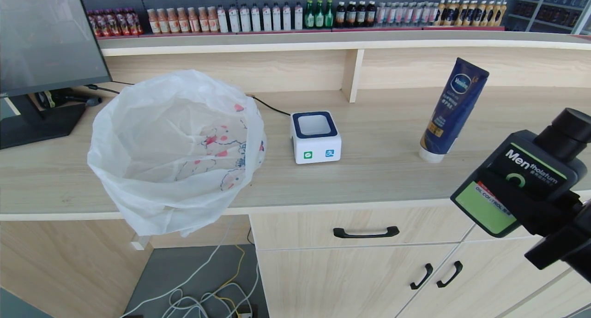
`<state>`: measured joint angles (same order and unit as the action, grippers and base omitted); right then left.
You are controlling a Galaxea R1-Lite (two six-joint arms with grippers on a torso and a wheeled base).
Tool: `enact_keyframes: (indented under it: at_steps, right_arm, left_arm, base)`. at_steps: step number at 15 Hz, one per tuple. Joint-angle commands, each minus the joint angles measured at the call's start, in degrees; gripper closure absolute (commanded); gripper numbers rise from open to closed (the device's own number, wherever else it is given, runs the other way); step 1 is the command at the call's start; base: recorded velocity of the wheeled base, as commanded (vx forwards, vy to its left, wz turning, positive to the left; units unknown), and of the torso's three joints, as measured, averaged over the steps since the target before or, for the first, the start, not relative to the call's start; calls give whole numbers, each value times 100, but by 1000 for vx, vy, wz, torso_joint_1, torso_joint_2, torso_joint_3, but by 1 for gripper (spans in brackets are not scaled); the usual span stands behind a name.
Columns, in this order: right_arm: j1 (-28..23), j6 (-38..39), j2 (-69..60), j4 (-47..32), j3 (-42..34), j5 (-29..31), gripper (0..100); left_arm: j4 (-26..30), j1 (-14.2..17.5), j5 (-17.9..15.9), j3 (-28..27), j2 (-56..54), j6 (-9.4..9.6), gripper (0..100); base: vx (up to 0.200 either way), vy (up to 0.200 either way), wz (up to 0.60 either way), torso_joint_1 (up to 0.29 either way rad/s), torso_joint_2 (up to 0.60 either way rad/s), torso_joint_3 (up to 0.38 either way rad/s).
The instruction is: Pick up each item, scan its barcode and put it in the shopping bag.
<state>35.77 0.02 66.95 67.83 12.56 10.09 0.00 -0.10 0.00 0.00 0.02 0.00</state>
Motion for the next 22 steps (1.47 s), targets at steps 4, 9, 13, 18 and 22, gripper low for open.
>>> enact_keyframes:
  at_steps: [4,9,13,18,22]
  right_arm:
    - [176,-679,29,2,36,-16,100]
    - [616,-2103,81,-6,-43,37,100]
    - [633,-3404,196,-6,133,45,100]
    - [1117,-4880,398,-6,572,608,100]
    - [1679,-5812,486,11,247,995,100]
  left_arm:
    - [0,1,0,0,-2,0,0]
    - [0,1,0,0,-2,0,0]
    - [0,1,0,0,-2,0,0]
    - [0,1,0,0,-2,0,0]
    - [0,1,0,0,-2,0,0]
  base:
    - [0,0,0,0,0,0]
    - [0,0,0,0,0,0]
    - [0,0,0,0,0,0]
    - [0,0,0,0,0,0]
    - [0,0,0,0,0,0]
